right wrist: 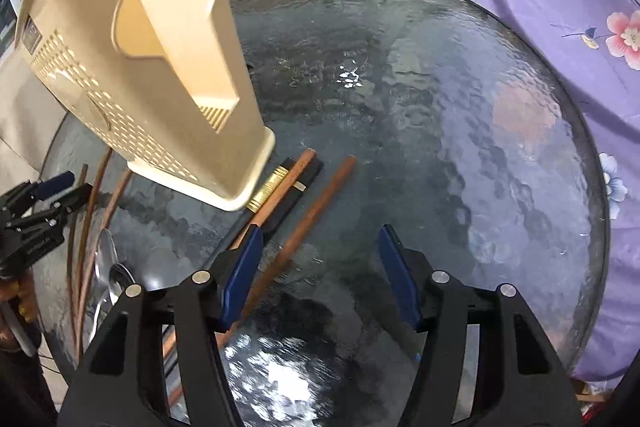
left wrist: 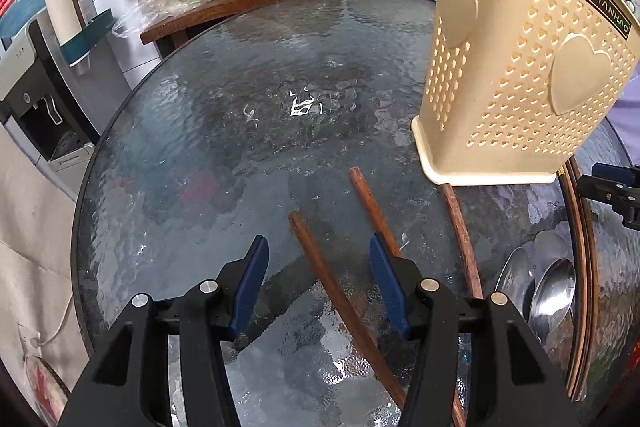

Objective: Organize utensils
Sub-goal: 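Move the left tool toward a brown chopstick while the right tool approaches another chopstick, then close the left tool on a brown chopstick while the right tool grasps another chopstick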

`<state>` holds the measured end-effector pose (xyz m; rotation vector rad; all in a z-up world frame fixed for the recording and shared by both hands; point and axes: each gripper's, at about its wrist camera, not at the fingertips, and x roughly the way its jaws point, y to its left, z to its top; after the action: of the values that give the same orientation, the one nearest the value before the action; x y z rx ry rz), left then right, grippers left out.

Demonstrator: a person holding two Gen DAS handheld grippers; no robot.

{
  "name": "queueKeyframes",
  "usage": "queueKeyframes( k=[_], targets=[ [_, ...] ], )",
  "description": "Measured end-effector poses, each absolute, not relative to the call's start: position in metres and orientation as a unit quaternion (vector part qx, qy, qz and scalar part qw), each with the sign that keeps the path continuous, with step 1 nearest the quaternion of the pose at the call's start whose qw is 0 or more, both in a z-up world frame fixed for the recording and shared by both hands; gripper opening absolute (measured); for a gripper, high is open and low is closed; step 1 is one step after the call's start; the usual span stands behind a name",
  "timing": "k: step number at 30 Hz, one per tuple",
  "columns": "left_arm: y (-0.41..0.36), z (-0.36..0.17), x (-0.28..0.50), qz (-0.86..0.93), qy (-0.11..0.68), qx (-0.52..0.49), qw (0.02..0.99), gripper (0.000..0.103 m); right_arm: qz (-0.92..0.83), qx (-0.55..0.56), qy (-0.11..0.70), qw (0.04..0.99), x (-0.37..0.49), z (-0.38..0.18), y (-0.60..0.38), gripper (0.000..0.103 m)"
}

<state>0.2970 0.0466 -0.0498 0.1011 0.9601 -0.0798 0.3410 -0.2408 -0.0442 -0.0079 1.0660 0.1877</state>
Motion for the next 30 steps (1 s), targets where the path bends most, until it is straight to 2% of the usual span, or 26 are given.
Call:
queueKeyframes(
  k=[4, 8, 12, 16, 19, 23, 27, 30],
  targets=[
    [0.047, -0.05, 0.296, -0.039, 0.461, 0.051, 0.885, 0.052, 0.086, -0.002, 0.515, 0.853, 0.333, -0.046, -0.259, 0.054],
    [0.045, -0.05, 0.296, -0.038, 0.462, 0.053, 0.885, 0.051, 0.081, 0.004, 0.517, 0.852, 0.335, -0.045, -0.262, 0.053],
    [0.043, -0.048, 0.297, -0.039, 0.467, 0.057, 0.882, 0.05, 0.082, -0.009, 0.521, 0.849, 0.342, -0.045, -0.251, 0.043],
    [0.042, -0.047, 0.301, -0.051, 0.476, 0.038, 0.877, 0.035, 0.073, -0.015, 0.523, 0.849, 0.354, -0.044, -0.243, 0.027],
    [0.036, -0.046, 0.303, -0.053, 0.475, 0.043, 0.877, 0.025, 0.07, -0.008, 0.523, 0.849, 0.361, -0.045, -0.242, 0.019],
    [0.03, -0.046, 0.304, -0.053, 0.476, 0.045, 0.877, 0.014, 0.068, -0.013, 0.522, 0.85, 0.367, -0.046, -0.239, 0.017],
    [0.024, -0.047, 0.304, -0.051, 0.474, 0.051, 0.878, 0.011, 0.067, -0.004, 0.52, 0.852, 0.37, -0.047, -0.242, 0.015],
    [0.026, -0.047, 0.306, -0.049, 0.473, 0.041, 0.879, 0.01, 0.066, 0.019, 0.518, 0.852, 0.374, -0.048, -0.248, 0.01]
  ],
)
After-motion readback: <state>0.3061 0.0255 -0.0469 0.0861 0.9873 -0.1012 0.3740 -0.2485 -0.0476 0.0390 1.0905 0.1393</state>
